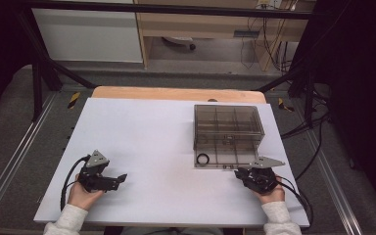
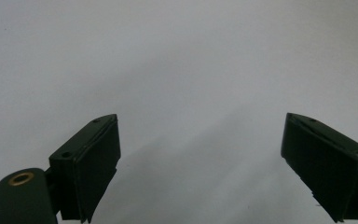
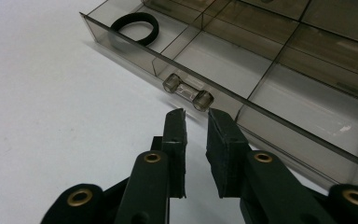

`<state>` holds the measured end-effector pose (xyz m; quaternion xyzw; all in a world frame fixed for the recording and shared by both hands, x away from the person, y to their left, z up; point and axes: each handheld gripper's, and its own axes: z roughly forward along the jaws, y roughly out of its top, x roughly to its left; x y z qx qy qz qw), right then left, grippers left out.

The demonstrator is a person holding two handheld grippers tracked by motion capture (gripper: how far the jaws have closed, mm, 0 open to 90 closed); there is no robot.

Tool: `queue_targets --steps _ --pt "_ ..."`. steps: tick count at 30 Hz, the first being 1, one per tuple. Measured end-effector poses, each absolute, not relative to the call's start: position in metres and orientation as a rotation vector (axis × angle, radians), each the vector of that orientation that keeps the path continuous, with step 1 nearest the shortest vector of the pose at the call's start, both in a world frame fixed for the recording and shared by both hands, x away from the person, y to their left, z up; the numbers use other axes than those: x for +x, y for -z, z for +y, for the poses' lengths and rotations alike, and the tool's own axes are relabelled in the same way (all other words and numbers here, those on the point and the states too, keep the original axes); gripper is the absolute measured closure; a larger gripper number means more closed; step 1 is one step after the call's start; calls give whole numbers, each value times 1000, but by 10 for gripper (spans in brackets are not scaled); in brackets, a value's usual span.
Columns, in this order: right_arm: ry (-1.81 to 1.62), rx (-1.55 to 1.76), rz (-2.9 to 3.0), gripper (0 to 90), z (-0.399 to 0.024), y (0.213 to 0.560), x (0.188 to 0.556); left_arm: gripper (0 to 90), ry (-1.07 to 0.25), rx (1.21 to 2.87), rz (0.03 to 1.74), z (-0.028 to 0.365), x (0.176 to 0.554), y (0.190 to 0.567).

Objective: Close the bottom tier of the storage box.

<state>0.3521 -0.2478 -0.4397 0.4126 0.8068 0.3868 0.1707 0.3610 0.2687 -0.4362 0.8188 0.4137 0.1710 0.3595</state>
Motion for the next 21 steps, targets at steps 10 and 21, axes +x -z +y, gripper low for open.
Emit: queue_targets --steps 10,21 --pt "-1084 1156 2300 876 -247 441 354 114 -442 2107 1068 269 361 436" --pt "-1060 1165 2283 900 -247 442 357 114 -445 2103 1068 269 361 436"
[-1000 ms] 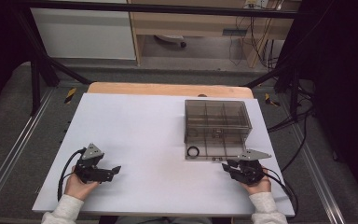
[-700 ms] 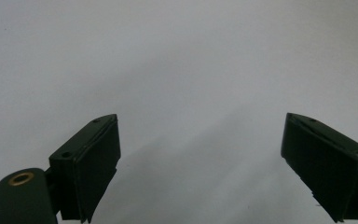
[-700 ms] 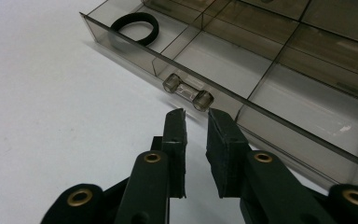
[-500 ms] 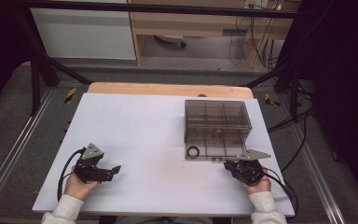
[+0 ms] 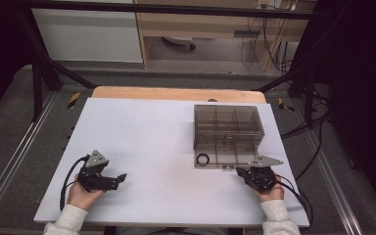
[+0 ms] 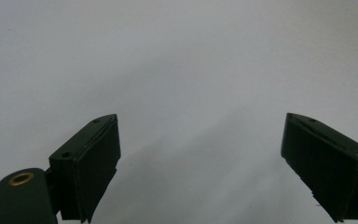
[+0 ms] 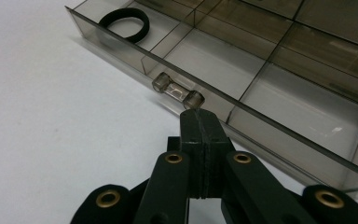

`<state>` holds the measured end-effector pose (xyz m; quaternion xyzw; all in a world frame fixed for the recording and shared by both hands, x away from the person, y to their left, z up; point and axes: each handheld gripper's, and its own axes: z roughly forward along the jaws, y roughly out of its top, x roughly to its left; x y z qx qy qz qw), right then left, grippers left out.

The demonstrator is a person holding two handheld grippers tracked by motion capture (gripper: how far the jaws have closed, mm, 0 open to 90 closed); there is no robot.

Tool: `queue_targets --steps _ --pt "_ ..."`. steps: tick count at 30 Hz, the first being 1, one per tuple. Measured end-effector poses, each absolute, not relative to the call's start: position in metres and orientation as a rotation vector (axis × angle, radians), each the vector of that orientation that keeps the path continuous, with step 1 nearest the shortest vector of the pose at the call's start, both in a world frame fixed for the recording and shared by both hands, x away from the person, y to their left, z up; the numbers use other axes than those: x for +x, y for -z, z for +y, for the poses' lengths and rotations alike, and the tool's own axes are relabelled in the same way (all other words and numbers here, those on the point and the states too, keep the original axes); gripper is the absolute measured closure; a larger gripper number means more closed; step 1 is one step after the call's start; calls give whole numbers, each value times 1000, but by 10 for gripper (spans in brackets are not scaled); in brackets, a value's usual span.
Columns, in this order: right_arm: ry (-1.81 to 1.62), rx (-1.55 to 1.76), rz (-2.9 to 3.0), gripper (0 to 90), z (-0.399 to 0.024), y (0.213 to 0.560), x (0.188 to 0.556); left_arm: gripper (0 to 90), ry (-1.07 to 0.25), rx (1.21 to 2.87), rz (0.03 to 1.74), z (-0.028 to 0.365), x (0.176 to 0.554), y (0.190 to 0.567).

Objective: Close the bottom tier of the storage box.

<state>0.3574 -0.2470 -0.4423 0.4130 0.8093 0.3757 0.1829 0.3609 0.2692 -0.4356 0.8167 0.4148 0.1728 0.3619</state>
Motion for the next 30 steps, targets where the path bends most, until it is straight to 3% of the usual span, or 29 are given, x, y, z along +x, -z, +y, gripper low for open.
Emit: queue_targets --steps 30 --pt "-1016 1179 2290 898 -241 452 374 114 -448 2110 1069 268 362 436"
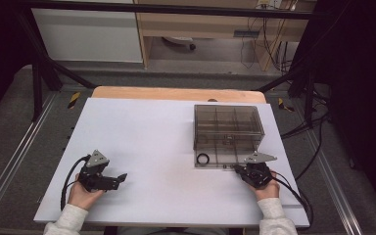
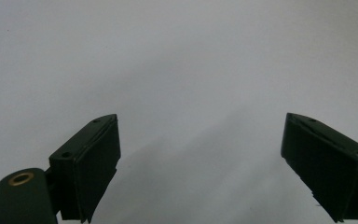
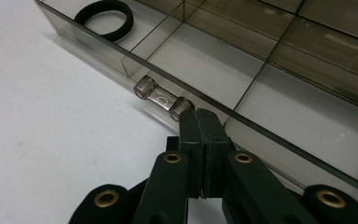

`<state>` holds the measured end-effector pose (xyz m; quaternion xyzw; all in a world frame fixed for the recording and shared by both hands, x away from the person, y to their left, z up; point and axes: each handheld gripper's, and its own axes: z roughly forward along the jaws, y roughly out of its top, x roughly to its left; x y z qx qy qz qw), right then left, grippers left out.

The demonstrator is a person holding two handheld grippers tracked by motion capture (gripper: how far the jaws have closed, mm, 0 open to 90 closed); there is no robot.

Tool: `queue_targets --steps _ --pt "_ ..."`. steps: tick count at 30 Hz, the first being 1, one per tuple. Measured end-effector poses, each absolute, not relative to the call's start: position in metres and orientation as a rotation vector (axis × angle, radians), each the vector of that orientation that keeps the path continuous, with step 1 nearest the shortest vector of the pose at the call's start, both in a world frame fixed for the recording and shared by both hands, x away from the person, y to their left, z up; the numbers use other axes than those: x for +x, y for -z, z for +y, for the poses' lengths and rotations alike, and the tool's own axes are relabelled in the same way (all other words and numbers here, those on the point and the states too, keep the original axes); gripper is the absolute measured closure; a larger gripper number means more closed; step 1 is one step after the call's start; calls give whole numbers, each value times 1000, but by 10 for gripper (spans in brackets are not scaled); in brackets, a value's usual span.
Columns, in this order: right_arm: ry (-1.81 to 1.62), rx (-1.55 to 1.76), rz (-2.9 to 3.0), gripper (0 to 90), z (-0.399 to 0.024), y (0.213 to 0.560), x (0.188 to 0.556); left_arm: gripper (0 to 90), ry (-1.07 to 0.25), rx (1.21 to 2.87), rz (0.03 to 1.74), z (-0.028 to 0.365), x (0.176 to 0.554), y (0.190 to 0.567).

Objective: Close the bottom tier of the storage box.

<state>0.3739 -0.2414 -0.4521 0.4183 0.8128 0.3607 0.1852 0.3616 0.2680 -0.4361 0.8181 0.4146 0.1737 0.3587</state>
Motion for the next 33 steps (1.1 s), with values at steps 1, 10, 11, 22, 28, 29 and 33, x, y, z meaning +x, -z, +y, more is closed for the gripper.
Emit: queue_targets --steps 1,10,11,22,28,29,33 --pt "-1017 1178 2290 898 -241 452 374 114 -448 2109 1069 268 362 436" --pt "-1022 1179 2285 897 -241 452 376 114 -448 2109 1068 268 362 436" --pt "-1021 1179 2284 897 -241 452 376 114 -449 2110 1068 268 362 436" --pt "-1021 1176 2276 896 -241 452 380 114 -449 2115 1068 268 362 436" --pt "-1025 1177 2273 896 -241 451 382 114 -450 2115 1068 268 362 436" --pt "-1027 1178 2271 896 -241 451 382 114 -451 2116 1068 268 362 436" --pt "-1025 1178 2272 894 -241 451 383 114 -451 2116 1068 268 362 436"
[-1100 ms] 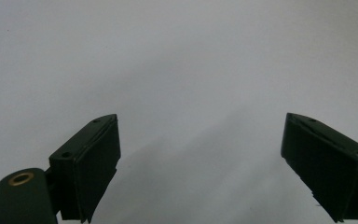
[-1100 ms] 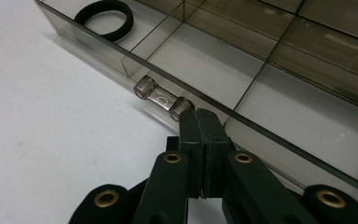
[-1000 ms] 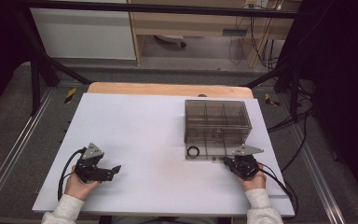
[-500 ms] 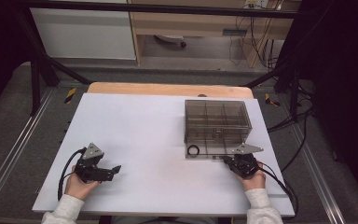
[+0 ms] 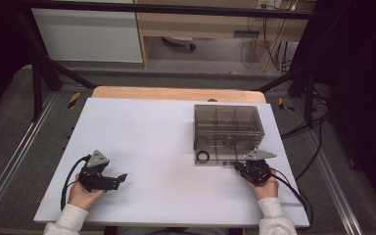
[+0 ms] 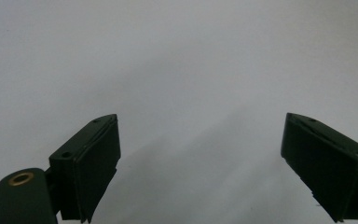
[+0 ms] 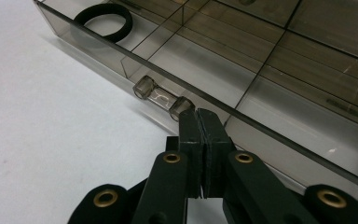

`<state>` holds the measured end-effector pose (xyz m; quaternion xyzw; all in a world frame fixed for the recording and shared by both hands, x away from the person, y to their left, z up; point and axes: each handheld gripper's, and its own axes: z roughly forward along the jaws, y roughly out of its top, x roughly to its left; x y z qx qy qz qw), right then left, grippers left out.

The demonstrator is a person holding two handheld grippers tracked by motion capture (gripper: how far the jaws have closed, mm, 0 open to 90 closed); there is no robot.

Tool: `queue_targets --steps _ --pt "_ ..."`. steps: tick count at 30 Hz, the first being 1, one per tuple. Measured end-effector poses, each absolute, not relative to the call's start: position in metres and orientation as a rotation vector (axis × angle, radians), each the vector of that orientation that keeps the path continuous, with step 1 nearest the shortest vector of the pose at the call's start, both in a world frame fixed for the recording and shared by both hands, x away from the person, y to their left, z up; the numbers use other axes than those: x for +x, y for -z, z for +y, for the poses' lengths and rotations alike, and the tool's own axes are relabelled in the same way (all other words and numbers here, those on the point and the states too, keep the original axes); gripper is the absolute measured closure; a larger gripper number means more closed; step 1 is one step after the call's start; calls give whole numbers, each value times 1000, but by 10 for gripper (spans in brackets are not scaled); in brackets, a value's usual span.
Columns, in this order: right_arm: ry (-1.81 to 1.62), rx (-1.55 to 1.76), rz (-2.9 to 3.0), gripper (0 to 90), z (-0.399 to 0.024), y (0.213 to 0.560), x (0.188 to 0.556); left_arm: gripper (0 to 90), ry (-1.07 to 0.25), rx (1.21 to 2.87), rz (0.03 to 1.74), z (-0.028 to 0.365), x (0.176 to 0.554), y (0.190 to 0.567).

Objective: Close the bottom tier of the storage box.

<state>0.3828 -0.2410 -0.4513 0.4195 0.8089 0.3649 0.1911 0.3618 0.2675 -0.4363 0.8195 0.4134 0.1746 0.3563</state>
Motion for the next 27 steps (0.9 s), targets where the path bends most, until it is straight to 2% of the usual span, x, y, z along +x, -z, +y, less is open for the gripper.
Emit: queue_targets --steps 27 --pt "-1016 1172 2269 890 -241 451 389 114 -451 2116 1065 268 362 436"
